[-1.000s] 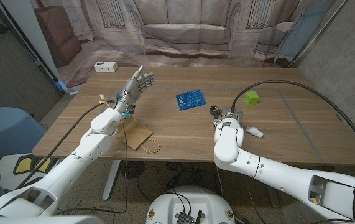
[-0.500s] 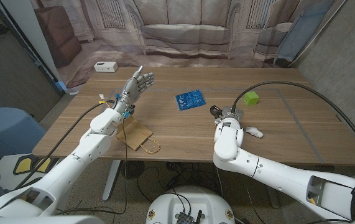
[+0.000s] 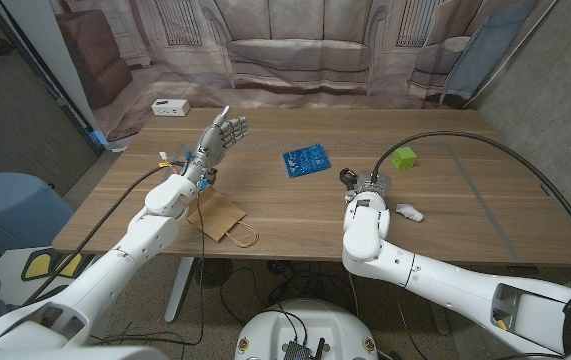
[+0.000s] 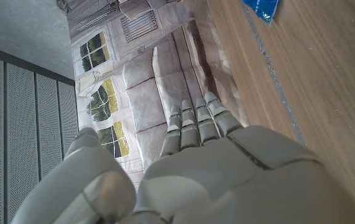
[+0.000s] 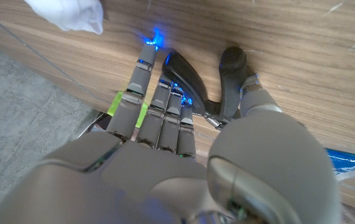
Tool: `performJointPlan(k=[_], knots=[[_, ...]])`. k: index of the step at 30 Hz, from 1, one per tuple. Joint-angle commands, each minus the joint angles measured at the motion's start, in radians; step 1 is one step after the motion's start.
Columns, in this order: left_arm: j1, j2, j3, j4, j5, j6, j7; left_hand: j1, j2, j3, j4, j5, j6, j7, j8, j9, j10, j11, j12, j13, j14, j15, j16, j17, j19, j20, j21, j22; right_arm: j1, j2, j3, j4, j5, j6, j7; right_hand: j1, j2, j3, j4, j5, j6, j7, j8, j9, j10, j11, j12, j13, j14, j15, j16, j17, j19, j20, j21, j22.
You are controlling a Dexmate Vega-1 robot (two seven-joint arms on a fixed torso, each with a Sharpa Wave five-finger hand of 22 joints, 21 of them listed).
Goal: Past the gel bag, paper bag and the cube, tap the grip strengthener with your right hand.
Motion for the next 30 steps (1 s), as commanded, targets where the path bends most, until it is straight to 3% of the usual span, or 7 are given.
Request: performJointPlan(k=[1, 15, 30], knots=[[0.009, -0.006, -0.005, -0.004, -0.004, -0.012, 0.007, -0.003, 0.008, 0.001, -0.005, -0.001, 0.014, 0.0, -0.003, 0.003, 0.011, -0.003, 0.001, 0.002, 0.009, -0.001, -0.001, 0.003, 0.002, 0.004, -0.001, 0.005, -0.05, -0.01, 0.05, -0.069, -0.026, -0.004, -0.033, 0.26, 0.125, 0.033, -0.02, 0.007, 0.038, -0.032, 0.002, 0.003, 0.019, -0.006, 0.004, 0.008, 0.121, -0.171, 0.009, 0.011, 0.088, -0.09, 0.007, 0.006], [0.002, -0.008, -0.003, -0.001, -0.001, -0.014, 0.005, -0.004, 0.009, 0.001, -0.006, -0.001, 0.017, 0.001, -0.003, 0.003, 0.014, -0.003, 0.001, 0.002, 0.012, -0.002, -0.001, 0.003, 0.003, 0.004, -0.001, 0.005, -0.084, -0.013, 0.1, -0.123, -0.053, -0.004, -0.111, 0.28, 0.135, 0.033, -0.012, 0.006, 0.056, -0.04, 0.006, 0.003, 0.031, -0.012, 0.002, 0.008, 0.13, -0.174, 0.013, 0.017, 0.091, -0.095, 0.01, 0.007], [-0.004, -0.01, 0.001, 0.0, 0.001, -0.012, 0.003, -0.005, 0.009, 0.0, -0.008, -0.001, 0.02, 0.001, -0.002, 0.003, 0.014, -0.002, 0.0, 0.002, 0.012, 0.0, -0.001, 0.003, 0.003, 0.003, -0.001, 0.005, -0.097, -0.01, 0.112, -0.141, -0.12, -0.004, -0.107, 0.295, 0.14, 0.03, -0.008, 0.005, 0.064, -0.043, 0.005, 0.004, 0.035, -0.011, -0.002, 0.009, 0.134, -0.174, 0.014, 0.022, 0.092, -0.097, 0.013, 0.008]])
